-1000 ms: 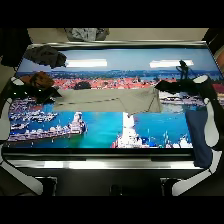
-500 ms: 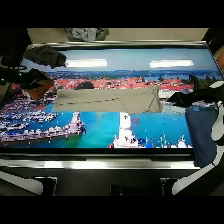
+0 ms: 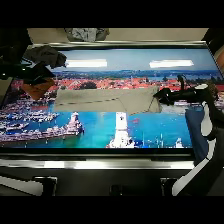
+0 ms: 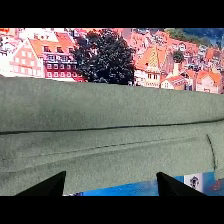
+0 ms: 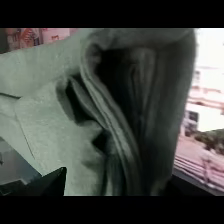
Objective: Fold the shirts.
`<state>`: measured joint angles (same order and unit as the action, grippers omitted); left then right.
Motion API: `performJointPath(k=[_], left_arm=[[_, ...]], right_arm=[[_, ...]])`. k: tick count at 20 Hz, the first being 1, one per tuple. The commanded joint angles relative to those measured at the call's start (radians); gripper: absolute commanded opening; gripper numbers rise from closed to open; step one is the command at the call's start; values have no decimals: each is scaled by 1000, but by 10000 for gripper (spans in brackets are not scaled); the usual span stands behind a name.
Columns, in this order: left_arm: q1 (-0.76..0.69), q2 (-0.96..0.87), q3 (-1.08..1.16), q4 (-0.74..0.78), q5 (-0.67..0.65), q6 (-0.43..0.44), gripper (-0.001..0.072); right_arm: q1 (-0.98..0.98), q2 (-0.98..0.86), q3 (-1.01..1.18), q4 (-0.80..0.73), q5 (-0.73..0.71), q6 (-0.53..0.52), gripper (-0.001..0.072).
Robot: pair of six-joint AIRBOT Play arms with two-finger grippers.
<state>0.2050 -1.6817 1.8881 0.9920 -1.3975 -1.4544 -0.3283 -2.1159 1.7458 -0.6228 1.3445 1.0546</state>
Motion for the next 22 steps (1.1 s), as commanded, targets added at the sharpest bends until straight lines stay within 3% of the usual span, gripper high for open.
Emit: performJointPath(k=[1,2,3,4,5,6,7,8,9,14,17,22], left_arm=[[-22,5,1,2,-2,7,700],[-27,4,1,2,-2,8,700],[-34,4,1,2,-2,17,700],[-41,4,1,2,-2,18,699],[-53,1,1,2,-2,19,678],[-71,-5,0,1,-2,19,516],[-94,-13,0,1,-2,19,260],[-126,-27,0,-2,-2,31,76],[-168,-51,0,-22,-2,70,32],[-431,-234,1,-177,49,82,32],[-569,-315,1,-212,117,22,32],[-735,-392,1,-236,278,-39,31]], right_arm=[[55,-13,-1,54,-32,-16,709],[66,-13,-1,52,-36,-16,694],[75,-13,-1,48,-39,-16,517],[77,-11,-1,48,-36,-15,194],[77,-2,0,55,-27,-19,63],[77,21,0,46,-28,-44,62],[77,54,2,29,-37,-48,61],[77,90,2,13,-42,-47,60],[77,126,2,-4,-41,-37,59],[77,312,2,-166,78,79,59],[77,426,2,-317,171,138,59],[77,593,2,-497,324,148,59]])
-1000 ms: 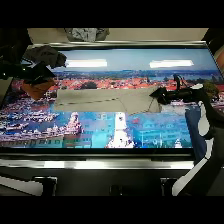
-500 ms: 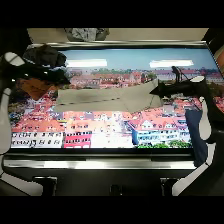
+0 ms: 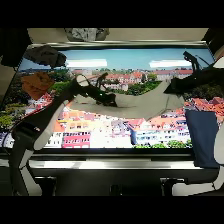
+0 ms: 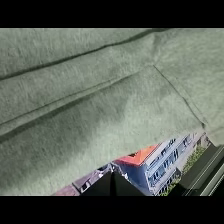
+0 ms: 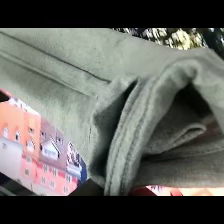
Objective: Fold the shirts.
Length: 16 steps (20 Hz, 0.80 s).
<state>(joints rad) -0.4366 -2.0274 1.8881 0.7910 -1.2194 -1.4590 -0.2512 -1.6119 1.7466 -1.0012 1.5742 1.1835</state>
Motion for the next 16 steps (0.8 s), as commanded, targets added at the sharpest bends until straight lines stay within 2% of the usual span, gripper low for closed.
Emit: performJointPath(k=[1,4,7,9,11,14,16], left_arm=[[-115,-61,1,-57,124,-35,31],[-167,-108,1,-176,186,-60,31],[-233,-143,1,-356,307,-60,31],[-293,-174,6,-505,358,-19,31],[-340,-216,27,-594,348,-4,31],[-316,-223,32,-558,320,-5,28],[-243,-143,32,-333,271,-33,27]], right_arm=[[0,117,1,-130,114,19,60],[0,211,1,-137,183,27,60],[0,305,0,-141,216,50,60],[0,339,0,-140,213,64,60],[0,344,0,-140,188,75,60],[0,326,0,-111,122,97,59],[28,297,0,-84,74,109,59]])
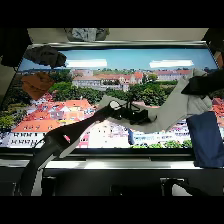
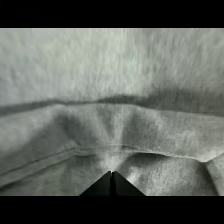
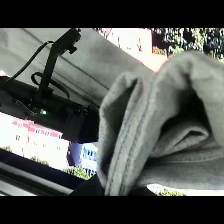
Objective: Fold the shirts.
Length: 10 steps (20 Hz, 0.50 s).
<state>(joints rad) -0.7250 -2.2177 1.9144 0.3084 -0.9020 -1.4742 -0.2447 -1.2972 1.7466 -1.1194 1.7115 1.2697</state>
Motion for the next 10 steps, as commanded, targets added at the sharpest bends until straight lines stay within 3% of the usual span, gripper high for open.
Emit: performJointPath(k=[1,5,7,10], left_arm=[[86,102,5,304,-92,-46,27],[293,363,5,894,-288,-90,28],[434,486,5,992,-336,-89,29],[631,660,5,975,-387,-85,30]], right_arm=[[52,-35,0,34,-92,28,59],[244,-138,0,90,-272,82,59],[345,-209,0,113,-375,108,59],[465,-360,0,115,-466,169,60]])
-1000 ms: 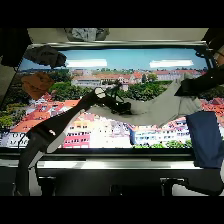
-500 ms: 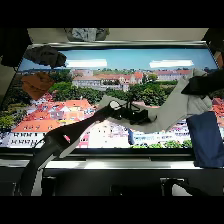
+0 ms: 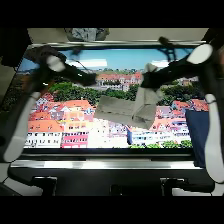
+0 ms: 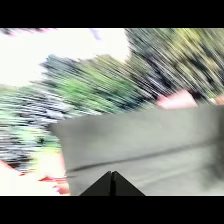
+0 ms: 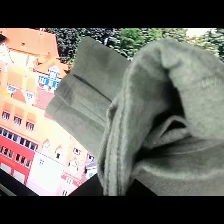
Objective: Fold the shirts.
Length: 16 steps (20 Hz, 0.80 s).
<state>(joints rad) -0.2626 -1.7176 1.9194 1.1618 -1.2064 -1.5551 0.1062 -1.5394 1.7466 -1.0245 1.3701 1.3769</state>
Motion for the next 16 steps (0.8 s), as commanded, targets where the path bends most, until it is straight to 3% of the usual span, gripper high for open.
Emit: performJointPath(k=[1,5,6,7,8,10,16], left_arm=[[214,211,0,122,-100,-1,30],[303,379,0,122,-122,10,30],[305,406,0,122,-122,11,30],[303,424,0,121,-122,11,30],[299,436,0,121,-122,11,30],[291,436,0,121,-122,14,30],[285,414,-80,121,-121,48,30]], right_arm=[[143,-166,0,30,-145,68,60],[225,-314,0,135,-262,68,88],[233,-332,0,177,-293,66,321],[235,-342,0,241,-311,23,642],[235,-341,0,308,-308,-58,698],[199,-311,0,294,-241,-103,702],[-132,-137,-2,-192,79,-78,699]])
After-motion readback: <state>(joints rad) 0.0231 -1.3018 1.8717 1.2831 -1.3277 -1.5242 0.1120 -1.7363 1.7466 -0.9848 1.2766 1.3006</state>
